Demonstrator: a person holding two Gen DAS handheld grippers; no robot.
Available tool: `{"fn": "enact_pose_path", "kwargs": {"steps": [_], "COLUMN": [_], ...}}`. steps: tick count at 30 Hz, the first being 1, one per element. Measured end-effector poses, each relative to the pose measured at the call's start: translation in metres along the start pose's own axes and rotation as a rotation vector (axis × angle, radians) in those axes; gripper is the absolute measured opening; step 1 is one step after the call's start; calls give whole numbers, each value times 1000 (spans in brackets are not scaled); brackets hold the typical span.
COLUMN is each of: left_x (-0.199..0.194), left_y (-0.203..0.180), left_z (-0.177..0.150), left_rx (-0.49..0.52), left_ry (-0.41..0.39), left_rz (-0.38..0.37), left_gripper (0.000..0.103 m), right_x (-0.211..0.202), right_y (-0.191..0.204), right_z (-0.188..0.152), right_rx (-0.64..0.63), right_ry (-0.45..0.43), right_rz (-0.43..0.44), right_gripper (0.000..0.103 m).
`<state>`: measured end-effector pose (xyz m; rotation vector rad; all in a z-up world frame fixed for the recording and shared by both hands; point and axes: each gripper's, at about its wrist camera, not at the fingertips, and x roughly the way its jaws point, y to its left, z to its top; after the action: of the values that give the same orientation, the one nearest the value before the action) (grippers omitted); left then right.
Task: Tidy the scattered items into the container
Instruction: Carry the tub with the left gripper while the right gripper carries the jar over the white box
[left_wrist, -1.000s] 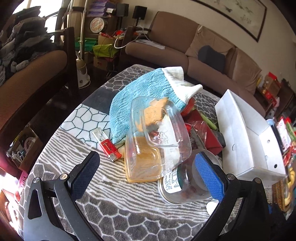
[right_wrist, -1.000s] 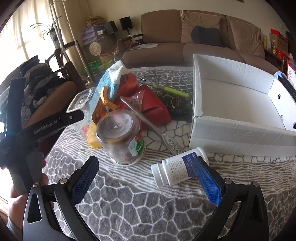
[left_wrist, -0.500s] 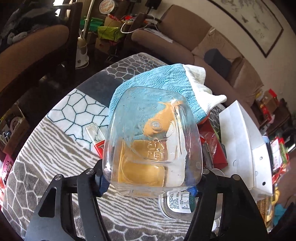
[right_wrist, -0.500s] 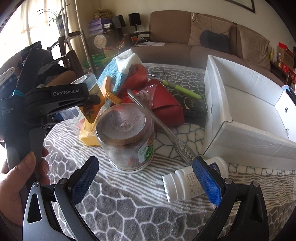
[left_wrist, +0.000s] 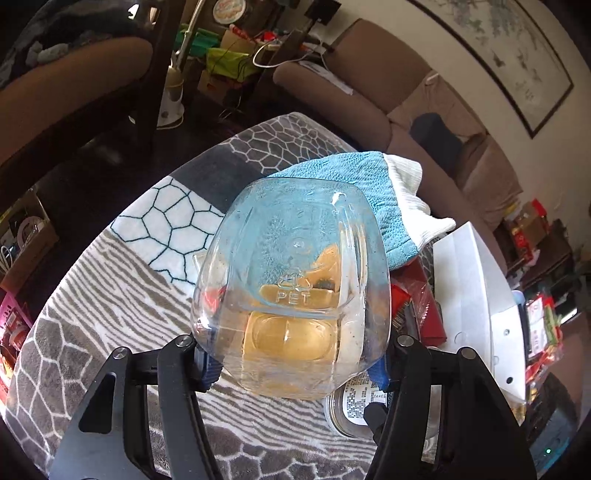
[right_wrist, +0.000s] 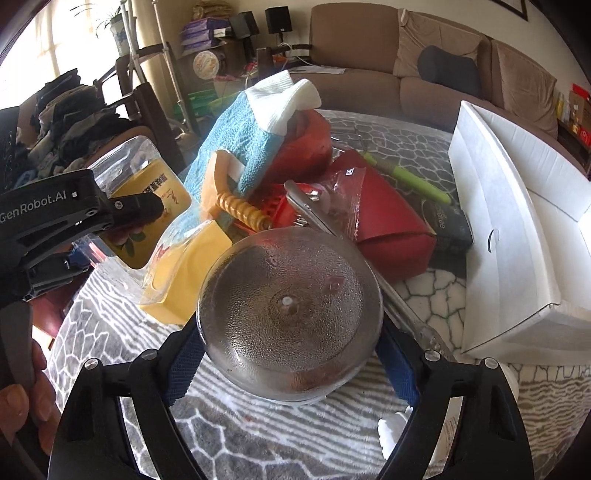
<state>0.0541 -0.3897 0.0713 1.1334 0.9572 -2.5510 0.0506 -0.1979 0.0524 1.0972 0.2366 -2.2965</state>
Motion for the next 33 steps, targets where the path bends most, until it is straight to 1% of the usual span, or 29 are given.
{"fn": "enact_pose_path", "kwargs": {"steps": [4, 7, 11, 14, 18, 21, 25, 29, 33], "left_x": [-9, -22, -50, -63, -86, -105, -123, -123, -109], "left_y": [-3, -8, -19, -33, -69, -99, -153, -216, -276], "left_z": [1, 0, -10, -20, -32, -34, -35, -43, -55], "left_rx": [6, 25, 57, 84, 178, 211, 277, 346, 414], "left_ry": [-9, -26, -58, -48, -41, -33, -29, -6, 16], "left_rz": [-9, -15, -33, -33, -15, -43, -69, -103, -113], "left_gripper": [58, 58, 58, 58, 58, 58, 58, 58, 58], "right_x": [-16, -35, -75, -110, -151, -180, -213, -238, -256], "right_y": [0, -9, -28, -44, -71, -95, -127, -163, -199], "right_z": [-3, -1, 4, 10, 14, 13, 11, 10, 9], "right_rx": [-18, -4, 31, 54, 79, 112, 142, 165, 183], "right_ry": [-21, -38, -85, -121, -151, -172, -193, -212, -219], "right_rz": [1, 10, 12, 0, -23, -39, -71, -113, -156], "right_gripper": [87, 87, 87, 87, 87, 87, 87, 87, 87]}}
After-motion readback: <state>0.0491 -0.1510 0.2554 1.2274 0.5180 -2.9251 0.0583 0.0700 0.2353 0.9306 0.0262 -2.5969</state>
